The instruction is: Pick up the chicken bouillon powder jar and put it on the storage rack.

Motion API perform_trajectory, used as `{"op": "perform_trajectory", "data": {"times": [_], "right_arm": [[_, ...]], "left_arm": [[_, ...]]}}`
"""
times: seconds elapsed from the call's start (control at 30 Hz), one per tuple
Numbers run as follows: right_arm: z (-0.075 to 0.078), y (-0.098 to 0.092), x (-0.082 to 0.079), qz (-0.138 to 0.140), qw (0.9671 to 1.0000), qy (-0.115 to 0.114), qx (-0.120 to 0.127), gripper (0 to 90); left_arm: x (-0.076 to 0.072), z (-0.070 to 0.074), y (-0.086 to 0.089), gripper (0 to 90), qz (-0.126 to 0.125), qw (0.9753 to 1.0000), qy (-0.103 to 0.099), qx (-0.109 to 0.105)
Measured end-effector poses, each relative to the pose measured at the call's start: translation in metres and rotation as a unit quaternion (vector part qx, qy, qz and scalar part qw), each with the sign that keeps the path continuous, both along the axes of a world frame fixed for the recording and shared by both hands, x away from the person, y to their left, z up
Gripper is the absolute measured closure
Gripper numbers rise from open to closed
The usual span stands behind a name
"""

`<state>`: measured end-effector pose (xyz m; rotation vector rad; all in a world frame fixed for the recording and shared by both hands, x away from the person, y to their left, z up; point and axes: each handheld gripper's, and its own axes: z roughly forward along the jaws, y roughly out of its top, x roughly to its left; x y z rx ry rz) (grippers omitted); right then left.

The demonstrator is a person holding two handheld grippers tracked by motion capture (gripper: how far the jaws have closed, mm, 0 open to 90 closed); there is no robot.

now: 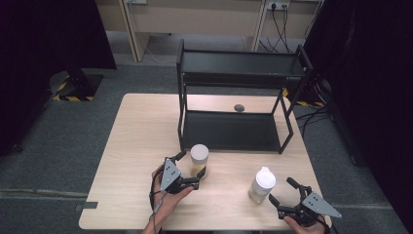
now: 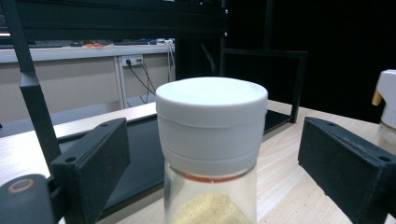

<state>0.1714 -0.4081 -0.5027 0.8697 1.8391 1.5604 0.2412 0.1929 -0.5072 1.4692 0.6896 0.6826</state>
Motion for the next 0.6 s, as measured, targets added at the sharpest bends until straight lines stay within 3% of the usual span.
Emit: {"op": "perform_trajectory", "data": {"times": [0.37,0.6], "right_arm": [[0.000,0.000,0.000,0.000,1.0000,0.000,0.001,6.9],[0.000,0.000,0.000,0.000,1.0000,0.000,0.000,6.9]], "left_arm": [[0.011,0.004,-0.008,11.4,0.005,1.0000,0.000,-0.007],[0.015,0.006,-0.013,16.0,0.009,0.9999,-0.004,0.001]]}}
